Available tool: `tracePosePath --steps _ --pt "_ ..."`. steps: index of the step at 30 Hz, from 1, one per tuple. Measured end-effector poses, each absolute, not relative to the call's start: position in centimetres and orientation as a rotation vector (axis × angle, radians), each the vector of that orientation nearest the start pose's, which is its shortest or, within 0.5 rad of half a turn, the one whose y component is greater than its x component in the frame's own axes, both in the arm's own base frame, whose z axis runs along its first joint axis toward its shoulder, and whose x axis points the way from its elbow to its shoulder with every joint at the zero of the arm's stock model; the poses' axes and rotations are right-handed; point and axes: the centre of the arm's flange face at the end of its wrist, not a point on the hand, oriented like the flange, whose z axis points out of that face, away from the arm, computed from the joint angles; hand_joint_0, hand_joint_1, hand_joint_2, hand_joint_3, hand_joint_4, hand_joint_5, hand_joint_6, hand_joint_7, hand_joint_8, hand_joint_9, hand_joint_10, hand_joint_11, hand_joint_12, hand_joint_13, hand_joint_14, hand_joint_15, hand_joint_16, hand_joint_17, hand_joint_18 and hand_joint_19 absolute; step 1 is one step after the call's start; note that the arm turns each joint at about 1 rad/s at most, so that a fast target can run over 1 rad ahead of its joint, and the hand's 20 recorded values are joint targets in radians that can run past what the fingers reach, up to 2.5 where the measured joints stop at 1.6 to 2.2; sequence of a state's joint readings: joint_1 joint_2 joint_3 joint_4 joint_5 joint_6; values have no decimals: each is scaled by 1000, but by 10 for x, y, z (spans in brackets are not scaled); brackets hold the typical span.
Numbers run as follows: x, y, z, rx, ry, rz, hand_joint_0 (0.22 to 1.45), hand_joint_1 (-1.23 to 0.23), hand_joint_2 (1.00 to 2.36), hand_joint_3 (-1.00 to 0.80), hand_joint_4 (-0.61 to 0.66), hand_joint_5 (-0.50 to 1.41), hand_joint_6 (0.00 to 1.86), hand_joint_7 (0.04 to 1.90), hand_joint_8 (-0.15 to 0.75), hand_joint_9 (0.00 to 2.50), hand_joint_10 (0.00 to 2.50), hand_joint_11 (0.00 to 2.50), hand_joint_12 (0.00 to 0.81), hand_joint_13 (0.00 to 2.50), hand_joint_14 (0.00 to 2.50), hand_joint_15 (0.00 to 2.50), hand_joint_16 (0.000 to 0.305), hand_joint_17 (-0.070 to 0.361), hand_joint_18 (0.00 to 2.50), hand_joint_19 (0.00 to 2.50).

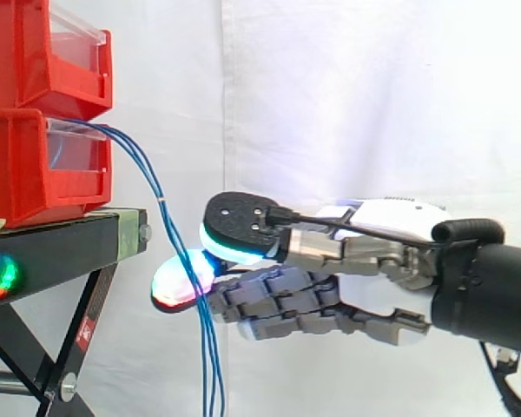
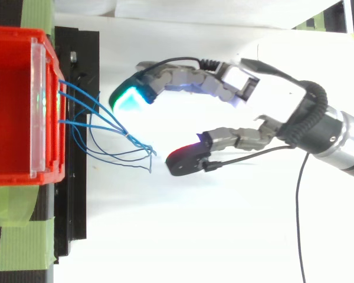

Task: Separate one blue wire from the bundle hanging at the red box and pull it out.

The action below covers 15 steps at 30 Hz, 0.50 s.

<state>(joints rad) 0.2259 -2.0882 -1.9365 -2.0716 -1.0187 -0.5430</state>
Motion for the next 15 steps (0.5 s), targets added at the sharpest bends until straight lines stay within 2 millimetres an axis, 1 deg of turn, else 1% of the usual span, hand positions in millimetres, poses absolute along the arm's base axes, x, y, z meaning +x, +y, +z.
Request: tracePosePath --steps 3,6,15 --pt "604 -51 141 960 1062 685 548 -548 1000 -500 299 -208 502 732 310 470 5 173 377 282 6 174 54 122 177 331" --pt "614 -47 141 943 1064 715 549 -549 1000 -500 305 -206 502 745 310 471 4 179 377 283 6 175 54 122 182 322" --pt "619 -40 143 915 1083 783 552 -550 1000 -500 335 -191 502 803 313 487 6 205 376 291 6 185 54 121 187 329"
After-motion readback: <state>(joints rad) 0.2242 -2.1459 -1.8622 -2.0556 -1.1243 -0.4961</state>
